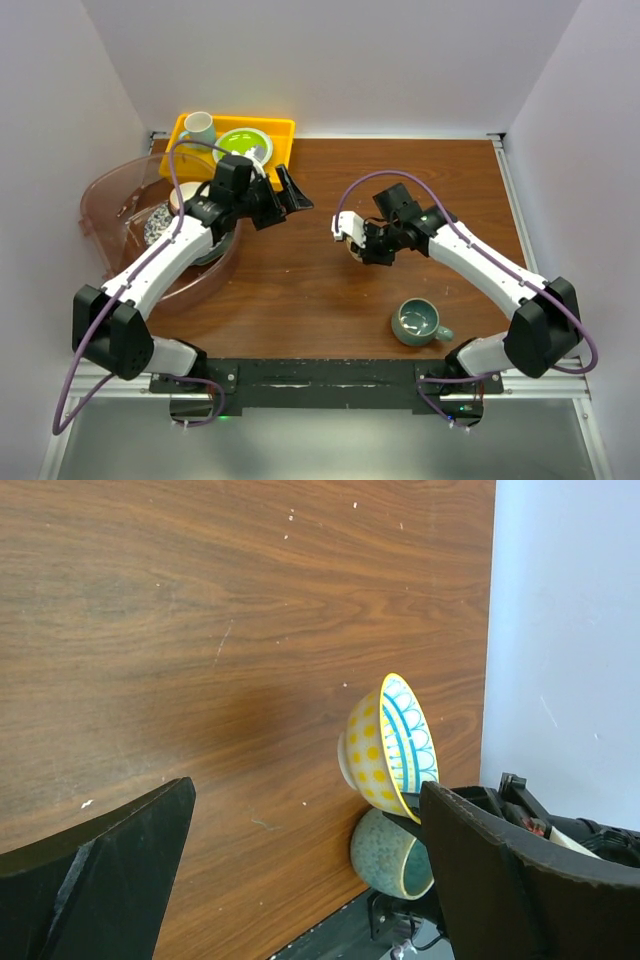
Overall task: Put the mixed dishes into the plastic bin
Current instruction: Pick up the bowl from the center of the board, then place the bowl in the plastic bin.
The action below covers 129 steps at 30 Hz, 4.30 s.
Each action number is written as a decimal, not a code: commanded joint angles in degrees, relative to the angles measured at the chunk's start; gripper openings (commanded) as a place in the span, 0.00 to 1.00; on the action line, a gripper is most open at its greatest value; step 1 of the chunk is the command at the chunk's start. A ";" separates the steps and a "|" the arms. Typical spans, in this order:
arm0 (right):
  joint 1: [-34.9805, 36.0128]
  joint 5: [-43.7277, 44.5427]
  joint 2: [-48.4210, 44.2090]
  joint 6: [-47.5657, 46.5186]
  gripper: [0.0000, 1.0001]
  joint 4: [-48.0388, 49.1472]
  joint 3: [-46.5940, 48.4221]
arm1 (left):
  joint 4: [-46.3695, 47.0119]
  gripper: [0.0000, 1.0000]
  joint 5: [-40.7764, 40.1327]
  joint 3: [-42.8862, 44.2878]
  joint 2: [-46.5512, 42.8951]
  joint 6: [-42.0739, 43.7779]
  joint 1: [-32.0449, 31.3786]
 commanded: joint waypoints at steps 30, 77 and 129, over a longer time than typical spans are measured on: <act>3.74 -3.51 -0.75 -1.05 0.00 -0.83 6.00 | 3.01 1.00 3.88 7.30 12.09 0.61 -9.74; -4.24 -17.38 -2.42 0.96 0.85 -12.96 23.31 | -10.96 0.00 -6.23 10.73 1.38 8.52 -1.13; -18.49 -17.13 -4.44 13.18 0.91 -2.24 11.72 | -13.33 0.00 -22.49 7.66 -12.78 15.73 27.52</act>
